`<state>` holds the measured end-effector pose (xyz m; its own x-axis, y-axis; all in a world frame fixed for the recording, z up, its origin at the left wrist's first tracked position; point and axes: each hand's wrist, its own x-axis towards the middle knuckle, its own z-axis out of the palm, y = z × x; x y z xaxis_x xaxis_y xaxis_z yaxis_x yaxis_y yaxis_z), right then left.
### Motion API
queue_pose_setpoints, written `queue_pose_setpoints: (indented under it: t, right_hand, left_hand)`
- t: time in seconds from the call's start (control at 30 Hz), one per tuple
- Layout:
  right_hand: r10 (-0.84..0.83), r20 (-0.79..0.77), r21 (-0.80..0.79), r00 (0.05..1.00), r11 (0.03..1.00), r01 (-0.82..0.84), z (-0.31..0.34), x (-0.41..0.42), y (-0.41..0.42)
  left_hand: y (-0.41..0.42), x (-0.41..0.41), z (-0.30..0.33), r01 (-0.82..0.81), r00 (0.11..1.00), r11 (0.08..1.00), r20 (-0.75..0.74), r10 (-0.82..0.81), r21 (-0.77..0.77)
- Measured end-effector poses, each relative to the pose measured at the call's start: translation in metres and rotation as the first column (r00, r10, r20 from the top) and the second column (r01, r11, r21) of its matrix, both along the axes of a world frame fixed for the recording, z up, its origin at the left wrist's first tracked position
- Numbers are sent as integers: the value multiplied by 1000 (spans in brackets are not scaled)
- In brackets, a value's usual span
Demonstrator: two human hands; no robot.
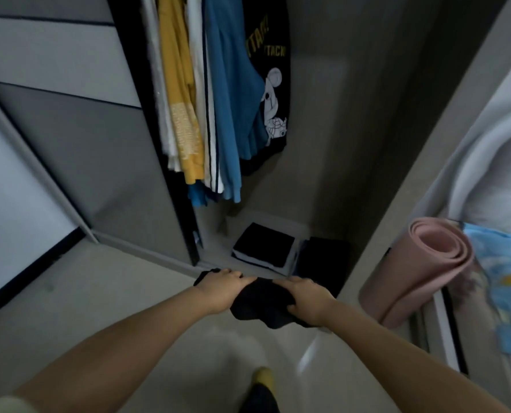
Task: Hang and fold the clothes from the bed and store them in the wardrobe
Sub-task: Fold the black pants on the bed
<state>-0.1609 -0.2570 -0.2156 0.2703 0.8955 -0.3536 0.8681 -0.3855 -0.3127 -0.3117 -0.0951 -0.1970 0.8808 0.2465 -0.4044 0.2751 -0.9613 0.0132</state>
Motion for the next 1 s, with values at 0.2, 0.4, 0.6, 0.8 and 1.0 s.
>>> queue_pose_setpoints:
  t: [0.2,0.4,0.6,0.8,1.0]
  right_hand:
    - [-80,13,-97,997,992,80,-48,103,91]
    - [-132,69,-154,989,978,142,-95,204,177]
    - [-214,92,-79,972,972,222,-210,297,260]
    - [-272,126,36,954,962,270,-352,361,334]
    - [-355,216,91,910,935,343,-483,364,360]
  left_hand:
    - [101,112,-54,43,999,994,4,-43,-99]
    - [189,226,-110,37,995,995,-94,-45,-87]
    - [277,328,-231,84,995,996,-46,-83,15]
    - [362,395,-379,161,973,983,151,-173,93]
    - [395,420,-517,202,957,976,195,-215,87]
